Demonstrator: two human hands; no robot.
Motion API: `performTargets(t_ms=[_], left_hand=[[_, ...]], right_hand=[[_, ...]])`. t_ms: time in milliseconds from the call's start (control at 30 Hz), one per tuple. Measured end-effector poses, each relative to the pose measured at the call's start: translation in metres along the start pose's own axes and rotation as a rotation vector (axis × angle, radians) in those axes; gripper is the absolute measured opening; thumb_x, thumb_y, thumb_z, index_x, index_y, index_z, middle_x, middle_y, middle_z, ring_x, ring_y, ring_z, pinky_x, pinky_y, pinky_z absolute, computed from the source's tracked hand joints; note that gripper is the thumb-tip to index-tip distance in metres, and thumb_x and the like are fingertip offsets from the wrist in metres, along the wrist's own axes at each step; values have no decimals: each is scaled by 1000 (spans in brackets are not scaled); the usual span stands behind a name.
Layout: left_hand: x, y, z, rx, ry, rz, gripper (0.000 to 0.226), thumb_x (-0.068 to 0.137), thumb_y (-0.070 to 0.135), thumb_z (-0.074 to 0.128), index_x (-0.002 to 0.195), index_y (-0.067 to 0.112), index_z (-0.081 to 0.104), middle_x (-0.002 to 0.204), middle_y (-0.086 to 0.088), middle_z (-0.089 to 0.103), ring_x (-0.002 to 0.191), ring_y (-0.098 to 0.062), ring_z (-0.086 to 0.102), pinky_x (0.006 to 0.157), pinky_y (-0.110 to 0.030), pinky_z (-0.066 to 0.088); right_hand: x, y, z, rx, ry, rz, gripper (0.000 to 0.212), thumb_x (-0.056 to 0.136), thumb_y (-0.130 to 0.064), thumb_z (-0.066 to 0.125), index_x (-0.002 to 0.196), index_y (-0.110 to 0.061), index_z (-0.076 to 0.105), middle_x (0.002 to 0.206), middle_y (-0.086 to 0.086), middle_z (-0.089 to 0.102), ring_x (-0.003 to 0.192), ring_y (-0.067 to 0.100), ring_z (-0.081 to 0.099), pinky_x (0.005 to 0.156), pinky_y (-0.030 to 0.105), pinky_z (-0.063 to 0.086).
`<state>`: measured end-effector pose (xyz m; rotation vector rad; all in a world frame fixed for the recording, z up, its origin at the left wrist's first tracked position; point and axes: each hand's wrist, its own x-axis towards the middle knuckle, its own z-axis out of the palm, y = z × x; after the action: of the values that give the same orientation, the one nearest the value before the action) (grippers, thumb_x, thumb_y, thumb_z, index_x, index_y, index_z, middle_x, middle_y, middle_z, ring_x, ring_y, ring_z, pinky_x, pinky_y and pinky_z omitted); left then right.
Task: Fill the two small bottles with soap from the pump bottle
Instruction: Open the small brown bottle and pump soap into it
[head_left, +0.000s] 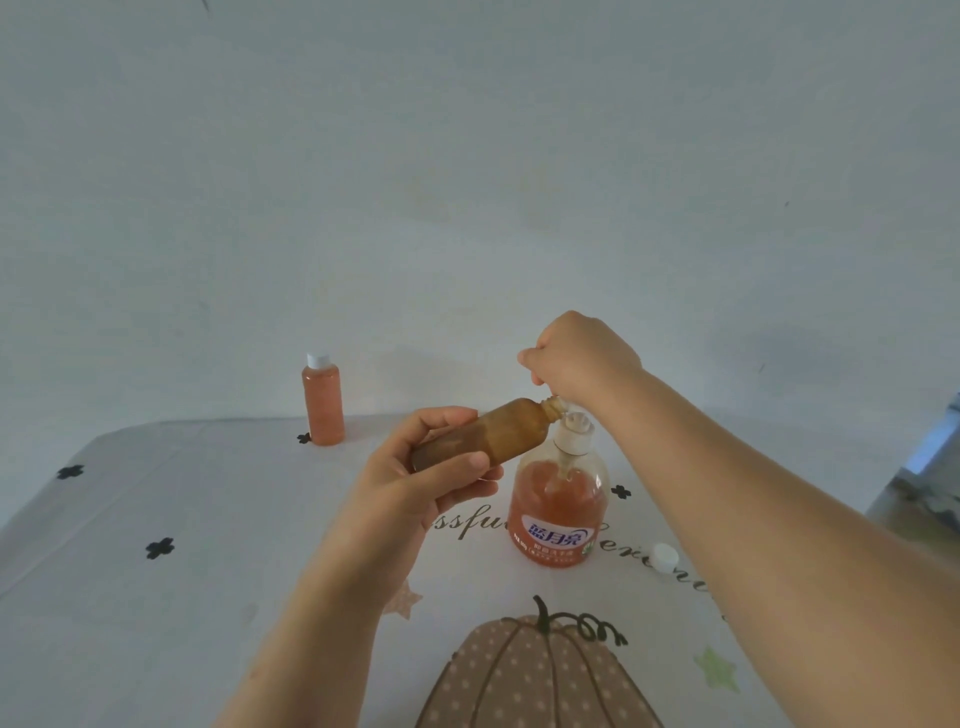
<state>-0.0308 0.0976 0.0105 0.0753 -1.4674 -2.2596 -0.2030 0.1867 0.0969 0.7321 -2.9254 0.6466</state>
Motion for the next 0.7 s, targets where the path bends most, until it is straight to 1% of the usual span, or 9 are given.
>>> performTargets(t_ms=[67,200,367,533,700], left_hand=[[0,-1,0,5,4,-6,38,69,1,72,106,8,66,101,-18,72,85,-35,69,75,-33,58],[2,-2,-1,6,18,2,37,68,0,70,104,8,66,97,-15,73,81,-34,70,74,-33,58],[4,-3,-4,32,23,-22,38,66,-1,70,102,7,67,90,-12,72,78,-35,69,71,-32,59],[5,-3,-5,35,24,-34,36,66,0,71,101,8,68,93,-13,71,79,-36,69,71,-32,59],[4,-1,-2,20,1,-23,39,68,-1,70,106,6,65,94,-14,72,81,-35,69,71,-32,59]], right_hand=[[0,1,0,-38,16,3,23,93,-22,55,96,-9,74,70,1,59,63,21,54,55,26,38],[2,2,4,-58,25,17,19,94,-19,55,92,-11,72,71,1,61,62,20,56,53,24,37],[4,7,15,-24,-17,52,19,92,-19,56,93,-11,74,75,2,65,64,19,58,52,25,37],[4,8,15,-4,-21,62,18,90,-17,56,93,-12,73,79,3,67,65,20,58,52,24,36],[3,5,8,-17,0,44,19,90,-16,55,93,-11,73,73,2,63,63,20,56,53,24,36]])
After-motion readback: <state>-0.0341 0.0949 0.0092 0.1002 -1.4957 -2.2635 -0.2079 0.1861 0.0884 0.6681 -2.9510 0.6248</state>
